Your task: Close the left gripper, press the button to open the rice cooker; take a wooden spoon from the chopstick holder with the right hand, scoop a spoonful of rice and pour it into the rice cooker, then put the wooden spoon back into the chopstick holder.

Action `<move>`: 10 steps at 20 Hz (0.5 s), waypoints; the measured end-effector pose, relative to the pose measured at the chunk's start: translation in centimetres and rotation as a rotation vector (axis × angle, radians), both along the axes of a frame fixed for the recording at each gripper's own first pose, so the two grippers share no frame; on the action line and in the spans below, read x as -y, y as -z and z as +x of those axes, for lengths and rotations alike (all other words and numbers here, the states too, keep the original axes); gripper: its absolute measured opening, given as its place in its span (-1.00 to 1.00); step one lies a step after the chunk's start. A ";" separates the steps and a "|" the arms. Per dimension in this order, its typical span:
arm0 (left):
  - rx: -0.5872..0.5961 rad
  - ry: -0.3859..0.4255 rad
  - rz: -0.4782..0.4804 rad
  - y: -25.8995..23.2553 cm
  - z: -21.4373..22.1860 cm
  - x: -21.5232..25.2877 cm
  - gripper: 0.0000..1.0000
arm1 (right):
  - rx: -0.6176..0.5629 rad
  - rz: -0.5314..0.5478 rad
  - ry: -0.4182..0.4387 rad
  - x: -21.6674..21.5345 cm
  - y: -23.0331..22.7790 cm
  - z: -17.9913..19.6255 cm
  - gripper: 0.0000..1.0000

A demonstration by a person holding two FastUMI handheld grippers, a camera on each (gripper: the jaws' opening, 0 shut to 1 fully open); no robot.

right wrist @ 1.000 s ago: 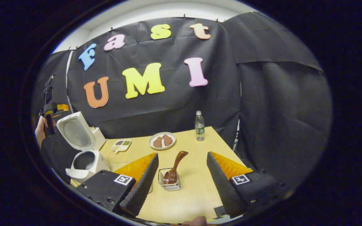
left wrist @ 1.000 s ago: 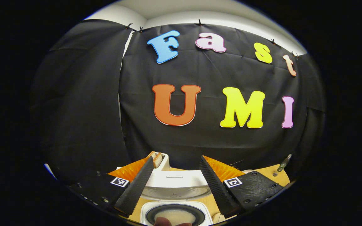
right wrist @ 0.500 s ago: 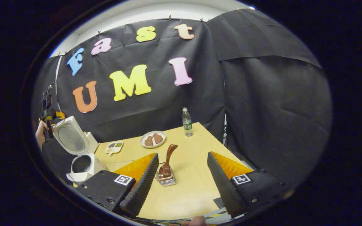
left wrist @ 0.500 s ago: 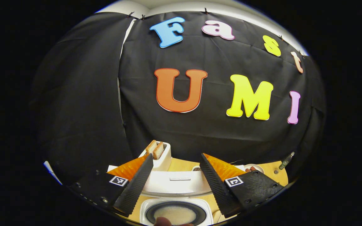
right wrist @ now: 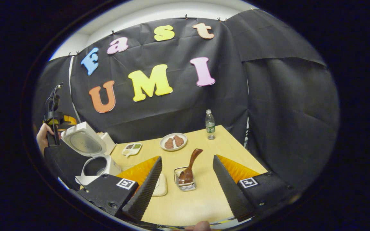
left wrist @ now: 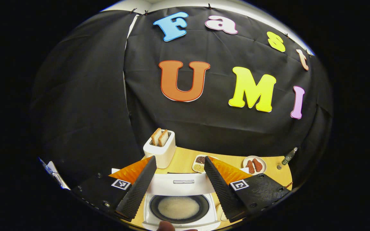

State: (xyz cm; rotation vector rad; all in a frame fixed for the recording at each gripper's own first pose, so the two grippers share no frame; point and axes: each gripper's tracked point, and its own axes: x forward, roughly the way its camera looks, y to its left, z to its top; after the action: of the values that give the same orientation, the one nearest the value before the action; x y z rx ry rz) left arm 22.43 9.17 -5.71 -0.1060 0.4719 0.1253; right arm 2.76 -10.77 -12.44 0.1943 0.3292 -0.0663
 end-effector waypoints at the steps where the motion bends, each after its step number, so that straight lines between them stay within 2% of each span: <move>1: -0.012 0.003 -0.015 0.5 -1.2 0.4 0.94 | 0.000 0.003 -0.010 0.0 0.0 0.0 1.00; 6: -0.157 -0.003 -0.111 6.6 -6.9 2.1 0.92 | -0.016 0.009 -0.050 -0.4 0.9 -0.3 1.00; 10: -0.214 -0.007 -0.099 10.1 -9.9 2.9 0.92 | -0.026 -0.020 -0.091 -1.5 1.0 -0.5 1.00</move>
State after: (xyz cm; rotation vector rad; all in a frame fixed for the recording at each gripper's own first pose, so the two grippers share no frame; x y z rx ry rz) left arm 12.58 6.23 -15.78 -0.1923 0.6911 0.1211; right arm 2.26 -9.27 -13.41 0.1588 0.3626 0.0177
